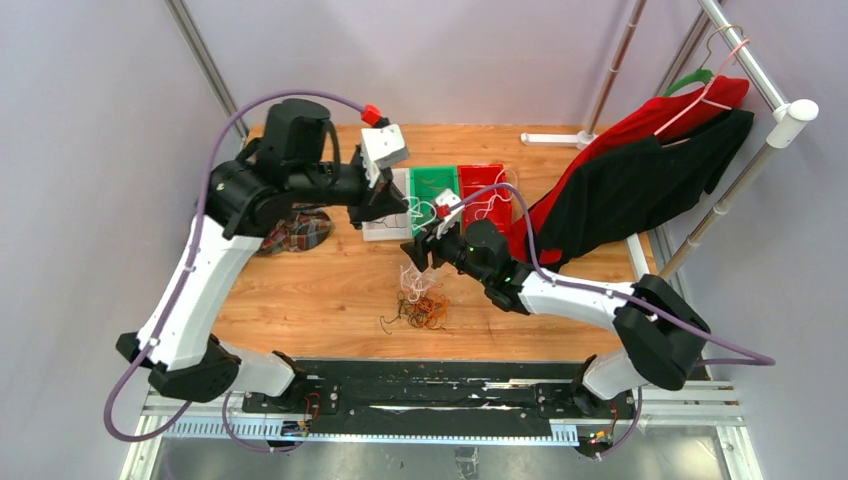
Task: Untangle the cables
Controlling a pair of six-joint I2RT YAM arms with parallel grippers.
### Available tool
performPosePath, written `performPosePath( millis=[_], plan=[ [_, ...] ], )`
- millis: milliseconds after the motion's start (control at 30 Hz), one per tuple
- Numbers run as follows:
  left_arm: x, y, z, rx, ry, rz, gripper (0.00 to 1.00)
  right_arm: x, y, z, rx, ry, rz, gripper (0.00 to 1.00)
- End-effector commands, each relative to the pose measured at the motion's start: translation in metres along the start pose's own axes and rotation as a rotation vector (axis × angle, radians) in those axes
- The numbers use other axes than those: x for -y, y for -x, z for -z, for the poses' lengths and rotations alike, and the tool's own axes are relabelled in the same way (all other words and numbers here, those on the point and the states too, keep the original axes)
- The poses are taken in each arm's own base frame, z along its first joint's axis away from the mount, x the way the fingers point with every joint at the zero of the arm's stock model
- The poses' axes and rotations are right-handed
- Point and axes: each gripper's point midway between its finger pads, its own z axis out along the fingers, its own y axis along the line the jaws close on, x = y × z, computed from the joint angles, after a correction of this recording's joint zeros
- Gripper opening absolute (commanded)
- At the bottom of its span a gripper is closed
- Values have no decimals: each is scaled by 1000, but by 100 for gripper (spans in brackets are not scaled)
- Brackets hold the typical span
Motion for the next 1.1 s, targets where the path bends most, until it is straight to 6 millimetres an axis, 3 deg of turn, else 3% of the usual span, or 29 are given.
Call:
performPosePath(
  millis=[0, 200, 367, 600, 800, 900, 1067],
  plan=[
    [20, 36, 38, 120, 1, -43, 0, -8, 6, -17, 53, 2, -14, 61],
    [25, 83, 75, 254, 71, -118, 0, -22, -37, -22, -8, 20, -43, 59],
    [6, 117, 108, 333, 248, -238, 0, -31, -73, -10, -65, 2, -43, 58],
    [-19, 156, 149, 492, 490, -302, 0, -26, -109, 16, -100, -38, -101, 59],
    [-62, 187, 200, 747, 849, -247, 0, -35, -121, 31, -73, -19, -148, 61],
    [-70, 203, 223, 807, 958, -280, 0, -39, -127, 34, -83, -21, -151, 61],
    [-65, 232, 259, 914, 1055, -372, 0, -40, -133, 38, -79, -30, -157, 63]
  ],
)
